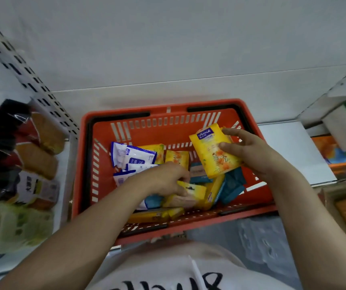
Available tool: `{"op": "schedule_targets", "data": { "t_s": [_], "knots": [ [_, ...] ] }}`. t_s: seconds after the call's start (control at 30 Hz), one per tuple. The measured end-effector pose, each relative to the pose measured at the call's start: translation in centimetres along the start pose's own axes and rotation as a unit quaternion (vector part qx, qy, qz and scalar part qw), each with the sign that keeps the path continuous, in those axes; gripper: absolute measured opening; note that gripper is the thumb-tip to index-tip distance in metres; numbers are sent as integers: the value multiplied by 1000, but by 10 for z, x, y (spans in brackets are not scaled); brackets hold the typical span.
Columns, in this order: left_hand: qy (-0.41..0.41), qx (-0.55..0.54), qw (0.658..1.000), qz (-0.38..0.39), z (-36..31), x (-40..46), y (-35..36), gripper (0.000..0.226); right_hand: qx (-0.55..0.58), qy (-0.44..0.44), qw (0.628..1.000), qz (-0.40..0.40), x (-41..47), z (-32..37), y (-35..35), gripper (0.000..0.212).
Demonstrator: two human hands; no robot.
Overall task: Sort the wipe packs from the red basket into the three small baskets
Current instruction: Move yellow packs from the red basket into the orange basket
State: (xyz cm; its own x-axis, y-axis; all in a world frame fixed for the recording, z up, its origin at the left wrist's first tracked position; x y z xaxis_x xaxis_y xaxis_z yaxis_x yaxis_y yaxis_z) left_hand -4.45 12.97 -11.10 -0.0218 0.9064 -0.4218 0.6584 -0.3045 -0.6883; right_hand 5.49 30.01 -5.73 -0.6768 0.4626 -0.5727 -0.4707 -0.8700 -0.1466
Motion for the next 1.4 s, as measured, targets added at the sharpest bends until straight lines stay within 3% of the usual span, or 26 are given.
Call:
{"op": "schedule_targets", "data": {
  "t_s": [0.1,0.13,0.2,0.33,0.43,0.7,0.93,1.07,1.27,1.4],
  "knots": [
    [-67,-78,982,-160,29,-19,-35,19,86,-2,996,13,-11,-2,3,41],
    [-84,-175,956,-220,38,-29,-46,18,108,-3,994,22,-15,-2,5,40],
    [-88,-379,868,-309,49,-49,-60,14,155,-2,987,47,-22,0,11,37],
    [-44,-532,756,-378,45,-73,-74,6,227,-16,970,86,-31,5,33,34],
    [-26,-559,724,-405,37,-83,-76,5,232,-31,969,80,-36,9,48,45],
    [21,-586,699,-409,22,-91,-74,10,267,-51,960,70,-66,3,55,44],
    [24,-483,790,-376,-21,-81,-70,14,260,-93,961,-19,-107,-9,27,48],
    [47,-449,818,-355,-66,-68,-59,10,279,-111,953,-36,-144,-28,1,45],
    [75,-564,779,-264,-175,-22,-2,13,312,-131,936,-97,-230,-87,-71,48],
    [70,-602,775,-179,-271,14,69,52,347,-147,915,-142,-306,-155,-134,29]
  ]
}}
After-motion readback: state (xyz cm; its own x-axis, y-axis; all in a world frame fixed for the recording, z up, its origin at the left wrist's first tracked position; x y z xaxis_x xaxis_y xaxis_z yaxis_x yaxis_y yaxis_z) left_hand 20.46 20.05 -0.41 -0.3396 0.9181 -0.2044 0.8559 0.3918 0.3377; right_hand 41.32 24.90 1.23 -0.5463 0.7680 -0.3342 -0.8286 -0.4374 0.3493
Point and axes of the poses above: each hand's wrist, its own x-axis towards the middle knuckle, its own y-axis out of the palm, z = x × y, the point moved 6 cm from there along x, towards the middle knuckle, and after that the axes turned 7 degrees about y, right-handed, at the moved point
